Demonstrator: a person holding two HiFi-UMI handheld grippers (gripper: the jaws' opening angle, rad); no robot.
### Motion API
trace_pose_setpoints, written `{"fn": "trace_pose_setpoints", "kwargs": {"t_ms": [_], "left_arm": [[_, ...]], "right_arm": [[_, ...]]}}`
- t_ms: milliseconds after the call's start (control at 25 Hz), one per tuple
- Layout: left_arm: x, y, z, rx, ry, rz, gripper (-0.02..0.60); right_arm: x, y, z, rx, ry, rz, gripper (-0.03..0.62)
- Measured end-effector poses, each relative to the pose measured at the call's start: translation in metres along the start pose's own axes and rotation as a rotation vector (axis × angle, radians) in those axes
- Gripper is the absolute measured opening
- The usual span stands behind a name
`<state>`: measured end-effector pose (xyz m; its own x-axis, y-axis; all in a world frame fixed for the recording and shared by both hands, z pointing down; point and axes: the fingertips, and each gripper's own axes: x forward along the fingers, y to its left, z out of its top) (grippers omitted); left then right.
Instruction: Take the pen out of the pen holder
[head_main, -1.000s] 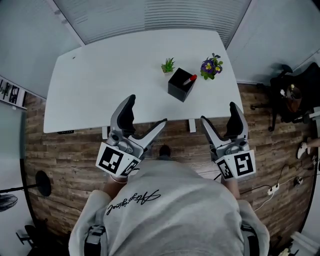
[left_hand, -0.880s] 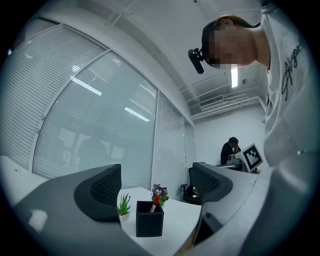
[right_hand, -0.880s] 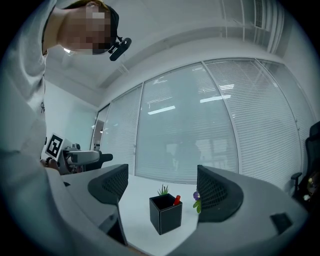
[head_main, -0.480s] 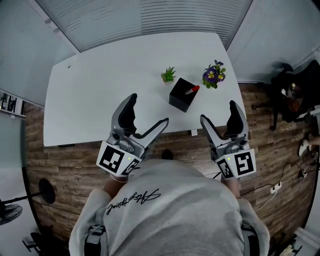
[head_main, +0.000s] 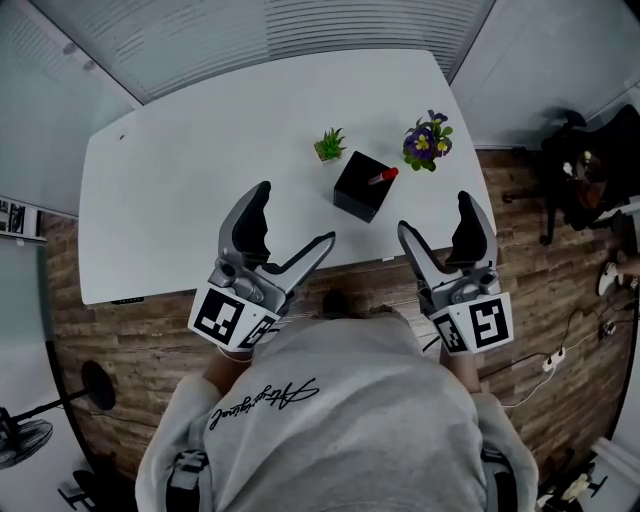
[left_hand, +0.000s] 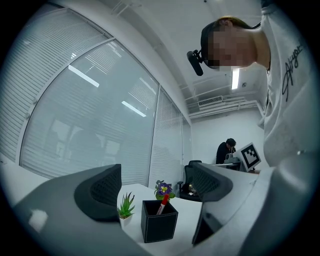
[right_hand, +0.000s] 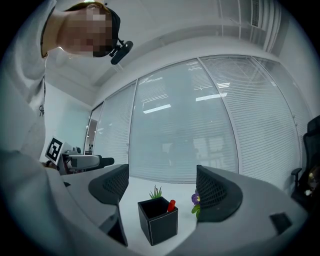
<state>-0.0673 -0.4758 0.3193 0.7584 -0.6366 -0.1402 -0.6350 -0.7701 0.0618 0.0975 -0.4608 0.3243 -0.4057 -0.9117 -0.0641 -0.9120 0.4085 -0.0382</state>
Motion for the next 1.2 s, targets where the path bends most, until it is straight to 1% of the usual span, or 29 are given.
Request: {"fn": "trace_pose_setpoints", "kwargs": {"t_ms": [200, 280, 400, 680, 880, 1200], "left_arm": [[0.006, -0.005, -0.007, -0.006, 0.016, -0.013, 0.431], [0.010, -0.005, -0.004, 0.000, 0.004, -0.004, 0.431], [0.014, -0.004, -0.004, 0.005, 0.007, 0.022, 0.431], [0.032, -0.011, 0.000, 0.008, 0.001, 0.114, 0.431], [0.039, -0.017, 0.003, 0.031, -0.014, 0.181, 0.431], [0.039, -0.022, 0.011, 0.056, -0.041, 0.292, 0.431]], "right_arm": [[0.004, -0.004, -0.004, 0.005, 0.016, 0.020, 0.402], [0.007, -0.007, -0.004, 0.007, 0.018, 0.034, 0.399], [0.013, -0.010, -0.006, 0.009, 0.023, 0.069, 0.396], [0.026, -0.019, -0.008, 0.016, 0.042, 0.196, 0.384], [0.035, -0.026, -0.012, 0.014, 0.057, 0.288, 0.368], [0.052, -0.020, -0.025, -0.015, 0.090, 0.439, 0.344]]}}
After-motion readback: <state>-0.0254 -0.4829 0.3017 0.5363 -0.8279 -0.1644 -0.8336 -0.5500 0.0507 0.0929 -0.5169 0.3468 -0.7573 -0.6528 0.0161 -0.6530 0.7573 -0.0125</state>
